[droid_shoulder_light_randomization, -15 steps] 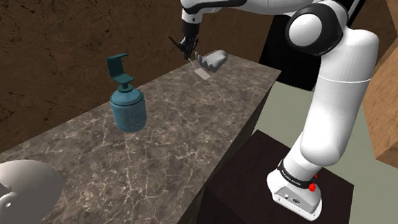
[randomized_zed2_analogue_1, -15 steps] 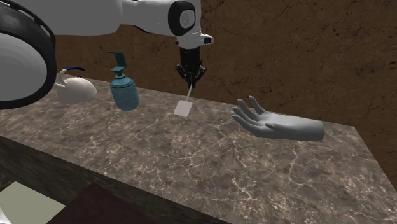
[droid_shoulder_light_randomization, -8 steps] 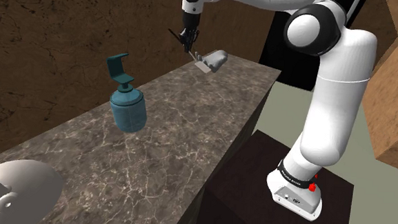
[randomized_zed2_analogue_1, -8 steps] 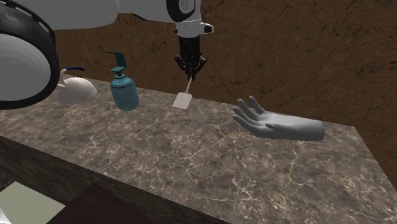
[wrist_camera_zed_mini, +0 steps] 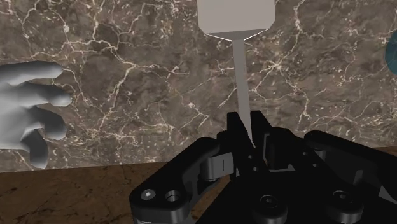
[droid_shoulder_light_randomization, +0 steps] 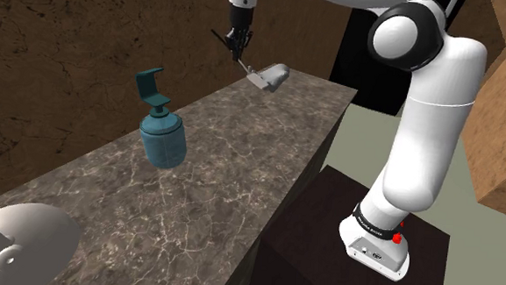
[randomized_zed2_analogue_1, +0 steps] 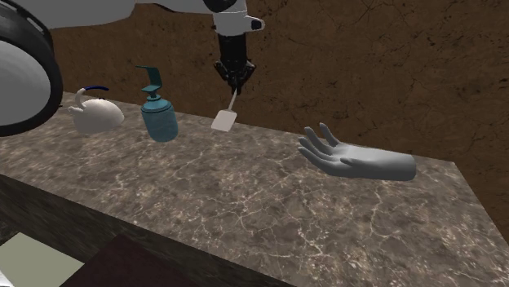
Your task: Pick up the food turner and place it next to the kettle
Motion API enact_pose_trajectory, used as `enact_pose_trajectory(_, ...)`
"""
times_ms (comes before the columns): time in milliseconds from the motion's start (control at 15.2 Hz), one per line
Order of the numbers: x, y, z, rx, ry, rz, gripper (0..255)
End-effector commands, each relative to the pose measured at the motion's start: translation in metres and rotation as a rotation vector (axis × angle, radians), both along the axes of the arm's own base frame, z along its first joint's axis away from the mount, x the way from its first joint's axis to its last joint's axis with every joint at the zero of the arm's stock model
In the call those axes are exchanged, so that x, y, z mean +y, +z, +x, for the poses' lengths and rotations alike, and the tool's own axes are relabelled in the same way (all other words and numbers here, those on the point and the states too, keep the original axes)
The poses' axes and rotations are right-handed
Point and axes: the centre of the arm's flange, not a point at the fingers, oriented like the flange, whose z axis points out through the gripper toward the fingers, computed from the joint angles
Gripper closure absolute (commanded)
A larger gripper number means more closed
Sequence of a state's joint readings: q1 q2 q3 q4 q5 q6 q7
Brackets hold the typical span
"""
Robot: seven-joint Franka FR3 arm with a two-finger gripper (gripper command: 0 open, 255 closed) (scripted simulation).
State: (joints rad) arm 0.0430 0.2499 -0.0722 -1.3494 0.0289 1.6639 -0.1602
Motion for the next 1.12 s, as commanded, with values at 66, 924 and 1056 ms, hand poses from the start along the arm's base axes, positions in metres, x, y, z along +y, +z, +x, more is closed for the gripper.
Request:
enact_pose_trajectory(66,0.03,0.0,-0.022,0.0,-0.001,0.0,255)
enact_pose_trajectory(924,0.176,0.0,-0.113,0.0,-0.001,0.0,255)
enact_pose_trajectory(1056,0.198,0.0,-0.127,0.0,-0.001,0.0,255)
